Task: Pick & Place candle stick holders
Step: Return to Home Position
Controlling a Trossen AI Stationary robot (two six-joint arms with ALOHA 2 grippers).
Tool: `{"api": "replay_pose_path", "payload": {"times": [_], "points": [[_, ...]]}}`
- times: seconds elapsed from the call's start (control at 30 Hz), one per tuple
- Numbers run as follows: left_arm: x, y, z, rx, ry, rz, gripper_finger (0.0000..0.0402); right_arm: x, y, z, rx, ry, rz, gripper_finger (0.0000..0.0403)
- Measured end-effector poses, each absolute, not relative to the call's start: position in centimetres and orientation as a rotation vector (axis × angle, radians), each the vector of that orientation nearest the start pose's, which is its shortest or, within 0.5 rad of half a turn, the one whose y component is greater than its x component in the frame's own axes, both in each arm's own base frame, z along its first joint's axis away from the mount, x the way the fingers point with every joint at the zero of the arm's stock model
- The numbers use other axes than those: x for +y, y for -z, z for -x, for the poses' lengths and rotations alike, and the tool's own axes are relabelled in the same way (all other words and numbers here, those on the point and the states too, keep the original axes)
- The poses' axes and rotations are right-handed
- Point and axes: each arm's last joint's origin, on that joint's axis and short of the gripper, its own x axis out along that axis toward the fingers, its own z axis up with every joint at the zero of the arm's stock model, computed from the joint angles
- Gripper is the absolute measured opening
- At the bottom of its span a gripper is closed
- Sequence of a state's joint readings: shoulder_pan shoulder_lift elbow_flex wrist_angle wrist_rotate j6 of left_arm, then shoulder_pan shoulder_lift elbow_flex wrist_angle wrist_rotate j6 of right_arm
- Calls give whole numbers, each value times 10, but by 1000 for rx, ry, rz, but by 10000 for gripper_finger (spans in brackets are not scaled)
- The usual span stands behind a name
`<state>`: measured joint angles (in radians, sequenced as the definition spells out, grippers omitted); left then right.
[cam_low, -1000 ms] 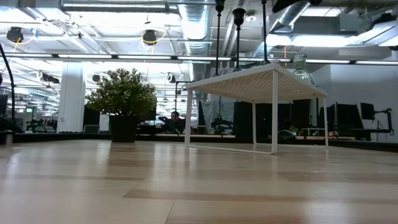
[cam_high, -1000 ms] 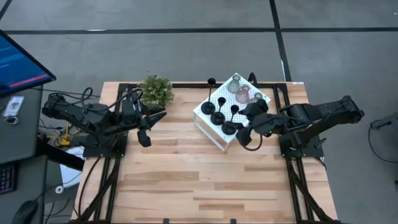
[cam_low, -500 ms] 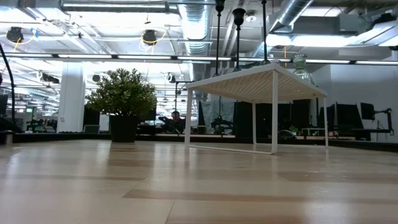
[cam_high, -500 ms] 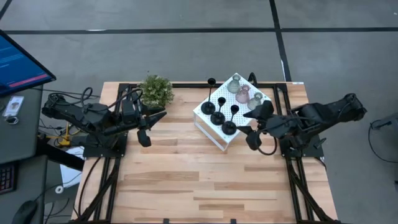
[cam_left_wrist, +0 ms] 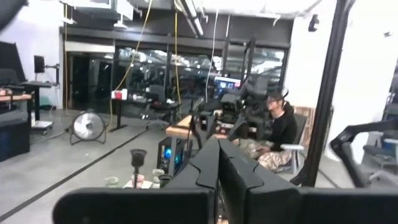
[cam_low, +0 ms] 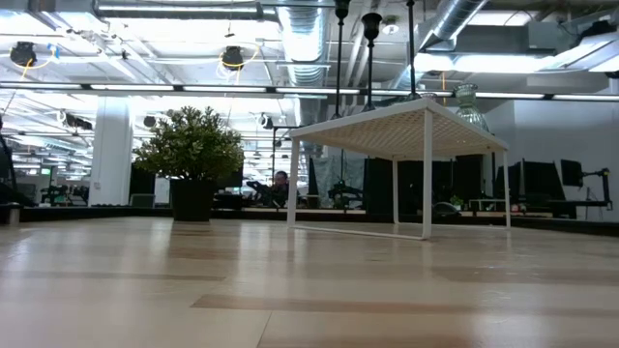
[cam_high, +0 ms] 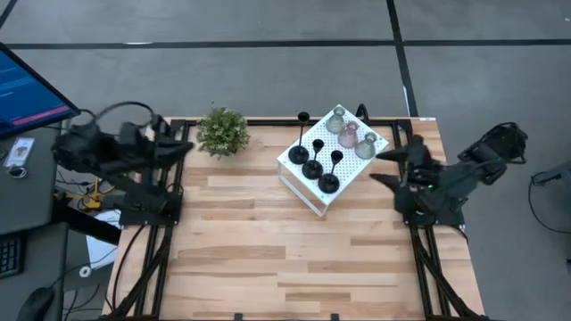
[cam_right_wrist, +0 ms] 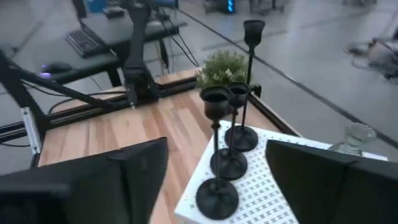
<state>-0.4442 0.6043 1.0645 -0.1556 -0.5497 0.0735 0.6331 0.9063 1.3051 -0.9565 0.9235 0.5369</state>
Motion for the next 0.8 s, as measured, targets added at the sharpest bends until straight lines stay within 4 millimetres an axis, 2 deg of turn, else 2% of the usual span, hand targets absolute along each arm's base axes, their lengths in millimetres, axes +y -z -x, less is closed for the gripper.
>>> {"api": "replay_pose_path", "payload": {"times": [0.1, 0.2, 0.3, 0.33, 0.53, 0.7, 0.8], "points": [[-16, -443, -69, -270, -92, 74, 5, 52, -411, -98, 262, 321, -150, 220], [-12, -445, -57, -305, -34, 80, 3, 44, -396, -82, 224, 268, -191, 134], [-13, -440, -52, -278, 49, 48, 4, 41, -373, -76, 206, 232, -208, 34], [-12, -439, -50, -273, 69, 41, 4, 41, -365, -75, 194, 219, -210, 18], [-13, -435, -43, -260, 203, 17, 3, 44, -336, -71, 4, 28, -220, 3], [-15, -435, -41, -271, 295, 18, 5, 44, -330, -64, -336, -232, -203, 1], [-16, -431, -44, -255, 294, 43, 4, 44, -318, -63, -418, -236, -147, 1]]}}
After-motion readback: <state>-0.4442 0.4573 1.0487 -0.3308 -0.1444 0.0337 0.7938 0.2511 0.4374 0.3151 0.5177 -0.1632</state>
